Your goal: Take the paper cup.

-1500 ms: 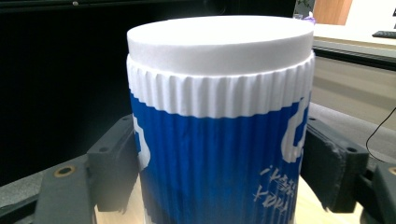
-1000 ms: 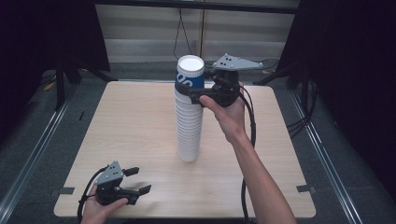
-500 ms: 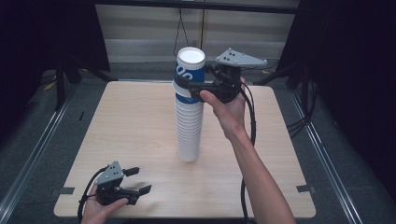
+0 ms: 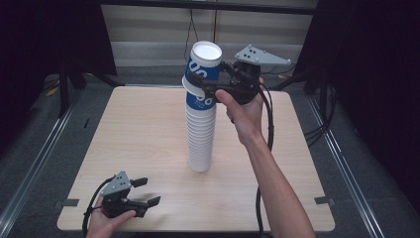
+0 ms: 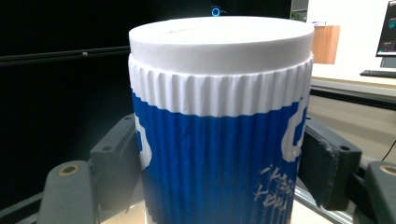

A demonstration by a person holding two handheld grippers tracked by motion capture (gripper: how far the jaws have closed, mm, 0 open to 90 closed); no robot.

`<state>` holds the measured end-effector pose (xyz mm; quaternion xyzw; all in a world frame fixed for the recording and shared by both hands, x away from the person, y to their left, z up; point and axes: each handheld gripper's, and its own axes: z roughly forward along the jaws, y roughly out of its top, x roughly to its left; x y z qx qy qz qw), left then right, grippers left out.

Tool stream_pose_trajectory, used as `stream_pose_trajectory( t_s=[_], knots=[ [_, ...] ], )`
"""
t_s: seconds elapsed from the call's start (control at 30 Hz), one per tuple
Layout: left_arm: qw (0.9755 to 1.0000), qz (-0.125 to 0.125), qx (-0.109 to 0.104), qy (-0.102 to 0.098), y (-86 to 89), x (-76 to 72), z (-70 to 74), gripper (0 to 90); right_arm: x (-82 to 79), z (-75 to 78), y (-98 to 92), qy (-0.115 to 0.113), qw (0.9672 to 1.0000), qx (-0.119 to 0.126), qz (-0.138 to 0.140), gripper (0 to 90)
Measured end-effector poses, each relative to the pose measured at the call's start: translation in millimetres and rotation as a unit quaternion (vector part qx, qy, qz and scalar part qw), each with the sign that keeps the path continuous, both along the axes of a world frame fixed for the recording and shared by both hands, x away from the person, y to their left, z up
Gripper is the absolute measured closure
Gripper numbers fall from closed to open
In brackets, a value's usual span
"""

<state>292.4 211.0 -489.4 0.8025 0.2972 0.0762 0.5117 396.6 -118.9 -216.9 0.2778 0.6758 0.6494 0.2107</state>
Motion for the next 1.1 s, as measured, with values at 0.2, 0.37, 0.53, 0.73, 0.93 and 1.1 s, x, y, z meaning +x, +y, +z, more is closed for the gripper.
stream_pose_trajectory(
  t_s=[0.2,0.37,0.53,0.73,0.93,1.1],
  knots=[
    [1.0,0.001,-0.002,0.002,0.3,0.1,-0.2,17.9,-0.4,6.3,-1.6,-0.005,0.9999,0.009,-0.002,24.4],
    [1.0,-0.002,0.001,0.001,-1.0,-0.6,-0.2,17.9,-1.4,9.4,-2.6,-0.005,0.9999,0.013,0.002,24.6],
    [1.0,-0.002,0.001,0.003,-1.3,-0.4,-0.6,17.9,-3.0,12.6,-5.6,-0.01,0.9997,0.022,0.004,24.8],
    [1.0,-0.002,0.001,0.001,-1.2,-0.2,-0.6,17.9,-6.0,15.9,-9.0,-0.014,0.9996,0.025,0.007,24.8],
    [1.0,-0.004,0.002,0.003,-2.2,0.2,-0.9,17.9,-10.3,19.3,-14.7,-0.02,0.9993,0.032,0.008,24.9],
    [1.0,-0.004,0.0,0.004,-1.5,0.2,-0.9,17.9,-12.9,21.9,-23.6,-0.022,0.9994,0.026,-0.002,25.0]
  ],
)
